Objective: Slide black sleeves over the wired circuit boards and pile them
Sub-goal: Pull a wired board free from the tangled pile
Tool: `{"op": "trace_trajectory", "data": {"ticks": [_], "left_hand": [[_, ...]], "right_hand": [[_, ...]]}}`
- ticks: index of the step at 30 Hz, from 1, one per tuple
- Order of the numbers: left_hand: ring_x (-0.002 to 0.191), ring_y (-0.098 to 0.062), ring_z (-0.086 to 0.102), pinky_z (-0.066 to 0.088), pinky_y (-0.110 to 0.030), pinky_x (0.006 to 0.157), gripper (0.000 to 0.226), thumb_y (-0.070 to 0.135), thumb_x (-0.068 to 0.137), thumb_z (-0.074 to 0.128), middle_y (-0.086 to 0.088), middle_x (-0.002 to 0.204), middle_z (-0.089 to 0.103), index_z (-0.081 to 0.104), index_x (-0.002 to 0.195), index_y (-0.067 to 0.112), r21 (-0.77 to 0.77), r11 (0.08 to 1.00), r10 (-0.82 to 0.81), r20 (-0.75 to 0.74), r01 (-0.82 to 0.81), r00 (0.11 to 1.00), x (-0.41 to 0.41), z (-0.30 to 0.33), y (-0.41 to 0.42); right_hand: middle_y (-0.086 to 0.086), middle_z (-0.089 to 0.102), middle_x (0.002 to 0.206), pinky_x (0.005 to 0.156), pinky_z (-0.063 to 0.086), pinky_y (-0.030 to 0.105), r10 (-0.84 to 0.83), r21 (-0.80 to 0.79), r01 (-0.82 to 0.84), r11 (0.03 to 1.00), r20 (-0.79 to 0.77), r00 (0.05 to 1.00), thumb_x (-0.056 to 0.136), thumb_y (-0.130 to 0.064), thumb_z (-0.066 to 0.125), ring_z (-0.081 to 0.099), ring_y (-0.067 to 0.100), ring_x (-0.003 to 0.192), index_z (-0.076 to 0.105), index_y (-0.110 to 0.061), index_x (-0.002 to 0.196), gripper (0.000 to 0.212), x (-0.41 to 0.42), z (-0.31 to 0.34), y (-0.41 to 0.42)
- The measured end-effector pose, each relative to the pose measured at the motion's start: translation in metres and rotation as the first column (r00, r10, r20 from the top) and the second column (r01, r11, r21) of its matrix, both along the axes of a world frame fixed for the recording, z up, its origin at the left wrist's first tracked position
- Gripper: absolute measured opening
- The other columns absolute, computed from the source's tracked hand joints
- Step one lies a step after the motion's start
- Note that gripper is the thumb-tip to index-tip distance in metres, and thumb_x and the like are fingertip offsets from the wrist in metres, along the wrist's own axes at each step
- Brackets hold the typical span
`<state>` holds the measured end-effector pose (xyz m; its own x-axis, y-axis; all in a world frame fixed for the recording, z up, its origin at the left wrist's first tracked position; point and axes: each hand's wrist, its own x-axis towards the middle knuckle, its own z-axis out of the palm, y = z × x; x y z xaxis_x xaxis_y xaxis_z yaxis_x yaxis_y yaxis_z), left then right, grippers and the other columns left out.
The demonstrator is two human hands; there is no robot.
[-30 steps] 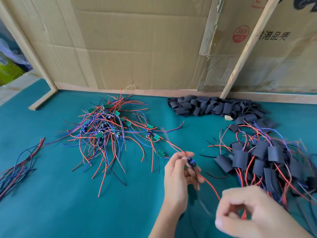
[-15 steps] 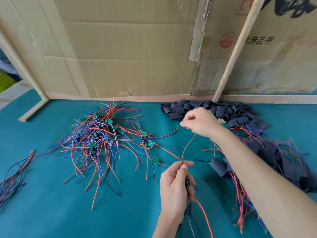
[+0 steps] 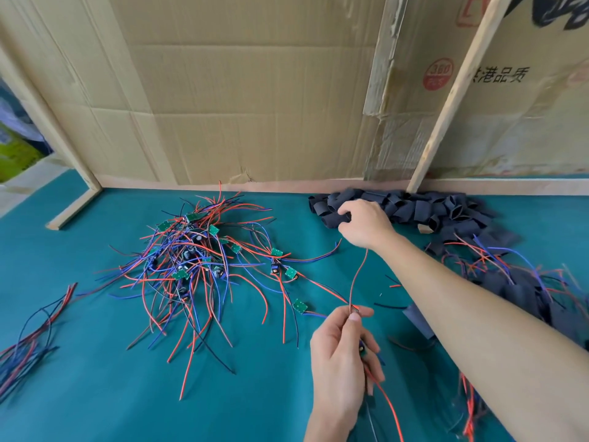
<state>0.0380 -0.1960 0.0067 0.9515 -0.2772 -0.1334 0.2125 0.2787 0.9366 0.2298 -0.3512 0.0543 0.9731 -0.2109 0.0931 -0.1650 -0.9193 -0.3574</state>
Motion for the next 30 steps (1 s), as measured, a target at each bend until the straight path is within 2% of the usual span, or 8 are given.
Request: {"op": "trace_trajectory", "data": {"ticks": [3,8,12,15,19,22,26,30], "left_hand": [[0.032,-0.018,0.047,0.028,-0.016,0.03,0.027,0.01,0.109,0.04,-0.003,0.061,0.056,0.066,0.102,0.007,0.008,1.0,0.003,0.002,-0.003,1.0,-0.001,0.0,0.0],[0.034,-0.017,0.049,0.028,-0.016,0.032,0.027,0.011,0.109,0.039,-0.002,0.063,0.057,0.066,0.109,0.012,0.033,0.999,0.039,0.031,-0.04,0.999,0.0,-0.001,-0.002],[0.036,-0.017,0.051,0.028,-0.016,0.034,0.027,0.012,0.11,0.039,-0.002,0.063,0.057,0.066,0.112,0.016,0.042,0.997,0.054,0.058,-0.057,0.997,0.0,0.0,-0.004],[0.036,-0.018,0.051,0.03,-0.019,0.036,0.026,0.013,0.109,0.041,-0.006,0.063,0.059,0.067,0.109,0.015,0.06,0.996,0.061,0.077,-0.066,0.995,0.0,-0.002,-0.005],[0.039,-0.021,0.049,0.034,-0.022,0.038,0.026,0.007,0.108,0.042,-0.01,0.064,0.058,0.062,0.092,0.002,0.073,0.996,0.044,0.107,-0.052,0.993,0.0,-0.001,-0.004],[0.04,-0.021,0.048,0.035,-0.022,0.04,0.027,0.011,0.107,0.046,-0.013,0.063,0.055,0.059,0.094,-0.009,0.076,0.995,0.049,0.133,-0.06,0.99,0.0,-0.002,-0.004],[0.04,-0.021,0.049,0.031,-0.023,0.04,0.03,0.024,0.098,0.05,-0.014,0.063,0.054,0.062,0.095,-0.004,0.061,0.995,0.072,0.124,-0.08,0.99,0.0,-0.004,-0.004],[0.038,-0.021,0.051,0.032,-0.02,0.039,0.029,0.01,0.108,0.044,-0.011,0.065,0.06,0.065,0.087,0.01,0.088,0.994,0.046,0.139,-0.058,0.989,0.0,-0.011,-0.005]], "right_hand": [[0.01,0.075,0.11,0.087,0.054,0.039,-0.127,0.122,0.104,0.987,0.2,0.972,0.092,-0.014,0.062,0.064,0.038,0.111,0.078,-0.016,0.104,0.021,-0.014,0.013,-0.006],[-0.012,0.068,0.061,0.066,0.05,0.024,-0.274,0.408,0.087,0.909,0.427,0.862,0.074,-0.021,0.077,0.069,0.008,0.067,0.074,-0.027,0.069,0.009,-0.089,0.032,-0.016],[-0.005,0.066,0.064,0.047,0.045,0.026,-0.277,0.753,-0.073,0.653,0.328,0.903,0.061,-0.014,0.068,0.053,0.014,0.047,0.067,-0.027,0.075,0.019,-0.162,0.013,-0.002],[-0.001,0.066,0.067,0.044,0.041,0.022,-0.217,0.867,-0.139,0.478,0.269,0.938,0.061,-0.008,0.066,0.05,0.014,0.048,0.071,-0.022,0.08,0.024,-0.185,-0.001,0.014],[0.008,0.07,0.067,0.053,0.047,0.029,-0.083,0.839,-0.178,0.514,0.255,0.963,0.067,-0.014,0.075,0.058,0.016,0.053,0.072,-0.026,0.085,0.021,-0.196,-0.011,0.034],[0.009,0.073,0.071,0.054,0.052,0.03,0.005,0.858,-0.233,0.457,0.26,0.966,0.07,-0.016,0.082,0.064,0.019,0.055,0.074,-0.027,0.091,0.025,-0.201,-0.01,0.033],[0.013,0.077,0.094,0.058,0.057,0.037,0.079,0.905,-0.254,0.34,0.242,0.967,0.07,-0.017,0.087,0.068,0.026,0.066,0.078,-0.022,0.1,0.032,-0.204,-0.008,0.028],[0.013,0.078,0.094,0.062,0.056,0.027,0.005,0.912,-0.276,0.302,0.288,0.958,0.064,-0.013,0.093,0.068,0.02,0.067,0.078,-0.021,0.098,0.038,-0.202,-0.005,0.021]]}}
